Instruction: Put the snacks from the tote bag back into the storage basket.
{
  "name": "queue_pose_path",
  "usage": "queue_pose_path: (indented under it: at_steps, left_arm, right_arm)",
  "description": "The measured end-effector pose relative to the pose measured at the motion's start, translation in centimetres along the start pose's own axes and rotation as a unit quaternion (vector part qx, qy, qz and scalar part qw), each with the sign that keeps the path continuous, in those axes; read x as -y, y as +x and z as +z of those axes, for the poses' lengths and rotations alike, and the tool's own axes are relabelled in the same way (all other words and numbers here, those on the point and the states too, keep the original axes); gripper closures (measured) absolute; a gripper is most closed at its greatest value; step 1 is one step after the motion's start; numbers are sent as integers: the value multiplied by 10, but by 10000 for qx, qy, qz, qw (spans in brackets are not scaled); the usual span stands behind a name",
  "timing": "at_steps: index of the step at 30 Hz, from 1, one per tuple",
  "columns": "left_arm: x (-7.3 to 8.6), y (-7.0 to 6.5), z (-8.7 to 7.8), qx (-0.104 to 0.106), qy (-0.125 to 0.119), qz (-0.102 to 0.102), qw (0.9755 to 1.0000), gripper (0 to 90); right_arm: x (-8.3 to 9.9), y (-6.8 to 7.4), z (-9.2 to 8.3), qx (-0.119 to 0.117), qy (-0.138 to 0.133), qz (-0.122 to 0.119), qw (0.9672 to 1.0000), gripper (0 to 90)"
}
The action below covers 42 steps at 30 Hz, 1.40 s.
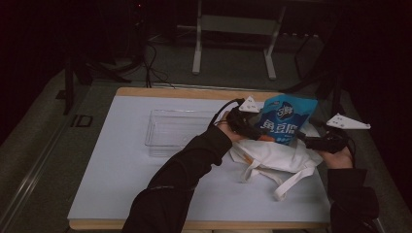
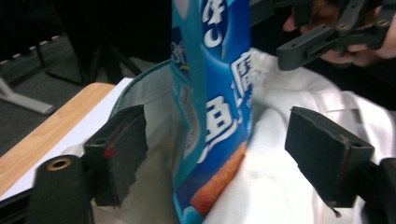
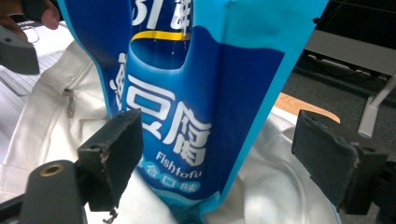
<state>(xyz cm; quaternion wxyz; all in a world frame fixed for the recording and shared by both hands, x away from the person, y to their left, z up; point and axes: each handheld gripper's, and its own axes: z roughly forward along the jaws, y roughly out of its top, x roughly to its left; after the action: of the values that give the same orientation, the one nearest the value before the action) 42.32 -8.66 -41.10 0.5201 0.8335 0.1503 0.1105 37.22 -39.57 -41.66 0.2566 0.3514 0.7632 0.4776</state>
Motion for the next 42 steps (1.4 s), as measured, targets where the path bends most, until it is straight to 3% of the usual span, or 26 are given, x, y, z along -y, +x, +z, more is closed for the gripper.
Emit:
queue_pose_path:
  at_steps: [3, 9, 11, 18, 28, 35, 42]
  left_arm:
    - [-1, 1, 6, -113, 102, -53, 9999, 296]
    - [-2, -1, 15, -154, 181, -66, 9997, 342]
    - [-1, -1, 16, -199, 161, -56, 9997, 409]
    - [1, -1, 19, -21, 76, -56, 10000, 648]
    - [1, 4, 19, -128, 73, -146, 9998, 839]
    - [0, 2, 20, -198, 111, -111, 9997, 882]
    - [0, 1, 22, -275, 93, -146, 9995, 900]
  right_arm:
    - [-2, -3, 5, -55, 46, 5, 10000, 167]
    - [-3, -7, 12, -139, 105, 41, 9998, 215]
    - [-3, -7, 15, -156, 141, 16, 9998, 247]
    - [-5, -4, 21, -195, 157, -75, 9997, 344]
    - [-7, 4, 28, -137, 221, -276, 9993, 546]
    - [-9, 4, 27, -298, 269, -50, 9992, 734]
    - [-11, 9, 28, -263, 364, -130, 9989, 825]
